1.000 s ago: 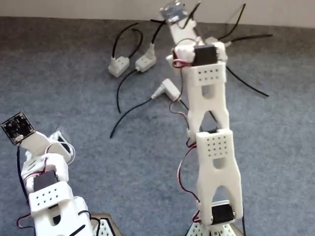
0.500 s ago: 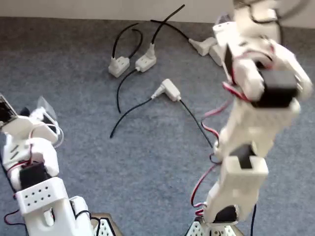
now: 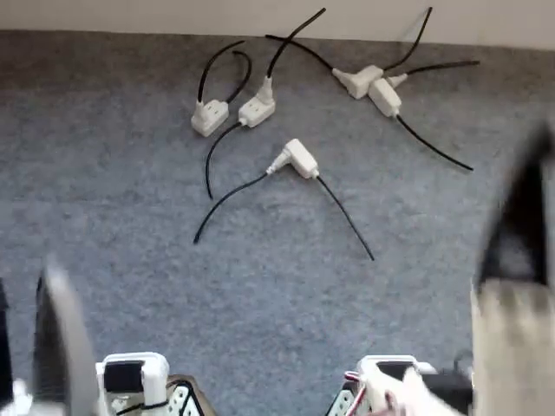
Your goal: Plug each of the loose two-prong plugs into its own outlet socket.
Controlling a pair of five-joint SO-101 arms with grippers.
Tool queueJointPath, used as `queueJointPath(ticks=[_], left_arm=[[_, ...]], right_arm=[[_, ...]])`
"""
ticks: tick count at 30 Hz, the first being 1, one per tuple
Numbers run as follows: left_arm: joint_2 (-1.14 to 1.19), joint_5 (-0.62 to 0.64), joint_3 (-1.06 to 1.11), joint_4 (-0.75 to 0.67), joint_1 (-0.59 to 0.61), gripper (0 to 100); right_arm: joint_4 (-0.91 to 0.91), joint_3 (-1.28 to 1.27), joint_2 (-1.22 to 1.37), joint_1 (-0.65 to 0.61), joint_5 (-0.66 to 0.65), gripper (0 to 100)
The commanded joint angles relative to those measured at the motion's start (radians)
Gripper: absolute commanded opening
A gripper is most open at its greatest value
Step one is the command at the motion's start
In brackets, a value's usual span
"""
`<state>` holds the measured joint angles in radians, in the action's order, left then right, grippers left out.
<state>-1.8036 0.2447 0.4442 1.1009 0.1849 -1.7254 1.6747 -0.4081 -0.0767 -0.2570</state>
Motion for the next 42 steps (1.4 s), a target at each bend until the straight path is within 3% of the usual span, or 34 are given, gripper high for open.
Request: queueJointPath(ticks=[1,6,11,15,19,22,26,30,39,42], left_arm=[[-0.012,-0.029,-0.134,0.212,-0.142,18],[-0.016,-0.129,-0.298,0.42,-0.139,18],[-0.016,-0.152,-0.437,0.583,-0.14,18],[-0.016,-0.152,-0.427,0.64,-0.143,18],[-0.016,-0.153,-0.202,0.637,-0.143,18],[-0.016,-0.176,0.051,0.508,-0.145,18],[-0.016,-0.319,0.203,0.365,-0.14,18],[-0.016,-0.336,0.429,0.264,-0.14,18],[-0.016,-0.328,0.888,-0.04,-0.077,17],[-0.016,-0.232,0.934,-0.066,-0.056,15]], right_arm=[[-0.041,0.116,-0.159,0.005,0.209,21.2],[-0.041,0.09,-0.39,0.005,0.31,21.2],[-0.041,-0.142,-0.633,0.005,0.358,21.2],[-0.041,-0.475,-0.885,0.005,0.393,21.2],[-0.035,-0.992,-1.098,0.005,0.451,21.2],[0.054,-1.455,-1.211,0.005,0.45,21.2],[0.38,-2.084,-1.349,0.004,0.446,21.2],[0.615,-2.562,-1.434,0.007,0.445,21.2],[0.723,-2.962,-1.428,0.008,0.261,20.9],[0.717,-3.016,-1.428,0.008,0.233,20.8]])
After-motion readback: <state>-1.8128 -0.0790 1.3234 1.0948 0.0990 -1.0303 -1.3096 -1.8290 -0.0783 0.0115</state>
